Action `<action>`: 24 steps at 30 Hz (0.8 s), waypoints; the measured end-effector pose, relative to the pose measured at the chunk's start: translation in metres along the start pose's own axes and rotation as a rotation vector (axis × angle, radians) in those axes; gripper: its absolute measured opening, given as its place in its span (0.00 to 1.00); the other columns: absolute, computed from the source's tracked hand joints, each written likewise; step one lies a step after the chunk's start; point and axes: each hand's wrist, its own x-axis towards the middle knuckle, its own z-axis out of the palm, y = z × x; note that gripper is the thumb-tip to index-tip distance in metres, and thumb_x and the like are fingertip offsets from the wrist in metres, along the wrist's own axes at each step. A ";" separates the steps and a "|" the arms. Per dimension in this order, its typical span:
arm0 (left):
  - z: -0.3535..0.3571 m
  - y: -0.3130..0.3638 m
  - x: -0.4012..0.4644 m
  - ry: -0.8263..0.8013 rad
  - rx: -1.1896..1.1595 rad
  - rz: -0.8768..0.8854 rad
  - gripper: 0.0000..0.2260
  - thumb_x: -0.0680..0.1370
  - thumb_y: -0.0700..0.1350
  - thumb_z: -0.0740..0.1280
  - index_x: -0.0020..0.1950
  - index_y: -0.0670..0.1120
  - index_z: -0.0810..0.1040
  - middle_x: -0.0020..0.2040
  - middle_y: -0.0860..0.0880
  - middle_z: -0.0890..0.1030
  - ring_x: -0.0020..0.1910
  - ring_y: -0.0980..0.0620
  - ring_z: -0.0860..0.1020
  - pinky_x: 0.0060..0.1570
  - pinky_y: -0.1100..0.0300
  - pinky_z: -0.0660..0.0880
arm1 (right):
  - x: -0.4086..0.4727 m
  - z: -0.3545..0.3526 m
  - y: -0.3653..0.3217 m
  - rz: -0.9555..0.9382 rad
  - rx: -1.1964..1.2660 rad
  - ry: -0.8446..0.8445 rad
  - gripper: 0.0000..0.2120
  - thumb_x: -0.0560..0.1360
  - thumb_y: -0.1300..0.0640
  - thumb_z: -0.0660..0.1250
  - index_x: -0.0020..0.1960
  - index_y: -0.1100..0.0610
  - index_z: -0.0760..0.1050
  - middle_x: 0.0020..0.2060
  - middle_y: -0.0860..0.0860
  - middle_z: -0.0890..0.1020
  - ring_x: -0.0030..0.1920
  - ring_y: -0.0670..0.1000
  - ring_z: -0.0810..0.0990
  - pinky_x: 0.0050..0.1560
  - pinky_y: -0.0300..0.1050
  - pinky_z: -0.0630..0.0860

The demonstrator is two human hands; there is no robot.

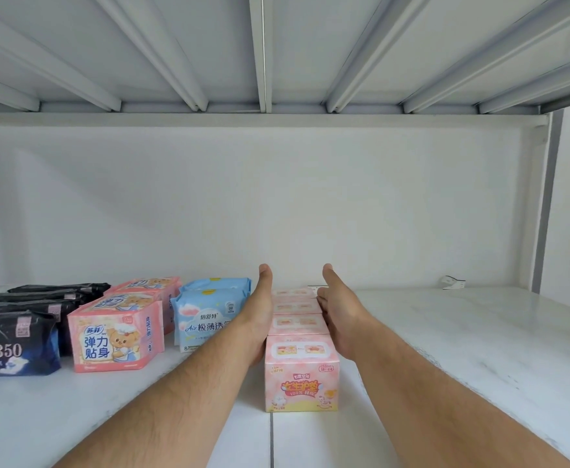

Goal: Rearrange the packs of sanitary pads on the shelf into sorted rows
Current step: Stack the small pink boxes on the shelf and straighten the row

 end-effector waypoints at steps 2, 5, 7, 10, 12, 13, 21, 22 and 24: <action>0.000 -0.001 0.000 -0.001 -0.002 0.009 0.37 0.77 0.72 0.49 0.48 0.41 0.81 0.41 0.41 0.86 0.36 0.44 0.85 0.40 0.53 0.78 | -0.005 0.001 -0.001 -0.004 -0.003 -0.014 0.35 0.76 0.28 0.54 0.62 0.57 0.73 0.52 0.52 0.86 0.53 0.55 0.85 0.66 0.55 0.74; 0.001 -0.001 -0.001 0.002 0.005 0.022 0.36 0.77 0.71 0.49 0.47 0.41 0.81 0.39 0.42 0.86 0.35 0.45 0.85 0.40 0.53 0.77 | -0.009 0.003 -0.001 0.000 0.003 -0.008 0.36 0.75 0.28 0.54 0.66 0.56 0.71 0.53 0.52 0.85 0.53 0.55 0.85 0.65 0.55 0.75; 0.001 -0.002 -0.001 0.011 -0.006 0.025 0.36 0.77 0.71 0.49 0.48 0.41 0.81 0.40 0.42 0.86 0.37 0.45 0.85 0.42 0.52 0.78 | -0.009 0.004 -0.002 0.002 0.013 -0.008 0.35 0.76 0.28 0.54 0.64 0.57 0.73 0.52 0.52 0.86 0.52 0.55 0.86 0.65 0.55 0.75; 0.001 -0.001 -0.003 0.011 -0.006 0.025 0.36 0.77 0.71 0.50 0.48 0.41 0.81 0.39 0.43 0.86 0.36 0.45 0.85 0.41 0.53 0.78 | -0.010 0.004 -0.002 0.004 0.011 -0.009 0.33 0.77 0.29 0.53 0.58 0.58 0.76 0.48 0.53 0.87 0.49 0.56 0.86 0.64 0.56 0.76; 0.002 -0.001 -0.007 0.005 0.012 0.020 0.35 0.77 0.71 0.49 0.47 0.42 0.81 0.38 0.43 0.86 0.35 0.45 0.85 0.40 0.53 0.78 | -0.012 0.004 -0.002 0.005 -0.008 -0.014 0.32 0.77 0.29 0.53 0.55 0.57 0.76 0.44 0.53 0.87 0.48 0.56 0.86 0.64 0.56 0.76; 0.002 -0.001 -0.008 0.001 0.014 0.022 0.35 0.78 0.71 0.49 0.47 0.42 0.81 0.38 0.43 0.86 0.35 0.46 0.85 0.40 0.53 0.78 | -0.013 0.004 -0.002 0.009 -0.016 -0.007 0.30 0.78 0.30 0.53 0.52 0.56 0.76 0.42 0.53 0.87 0.48 0.56 0.86 0.64 0.55 0.76; 0.002 0.003 -0.029 0.060 0.095 0.074 0.32 0.77 0.71 0.49 0.38 0.46 0.77 0.36 0.47 0.85 0.43 0.47 0.83 0.56 0.50 0.76 | -0.036 0.004 -0.007 0.005 -0.092 0.023 0.39 0.77 0.29 0.54 0.77 0.56 0.63 0.72 0.52 0.71 0.73 0.53 0.68 0.76 0.53 0.60; -0.001 0.002 -0.033 0.069 0.125 0.091 0.32 0.76 0.73 0.49 0.43 0.47 0.78 0.41 0.50 0.86 0.48 0.51 0.82 0.63 0.50 0.72 | -0.040 0.002 -0.007 -0.008 -0.095 0.026 0.41 0.76 0.28 0.54 0.78 0.56 0.59 0.76 0.52 0.65 0.76 0.52 0.64 0.77 0.52 0.57; -0.012 -0.005 -0.041 0.090 0.158 0.112 0.42 0.71 0.77 0.50 0.68 0.46 0.73 0.68 0.53 0.75 0.69 0.55 0.71 0.74 0.51 0.59 | -0.049 -0.003 -0.007 -0.033 -0.084 0.054 0.43 0.75 0.28 0.56 0.80 0.53 0.56 0.79 0.51 0.59 0.77 0.51 0.60 0.78 0.51 0.55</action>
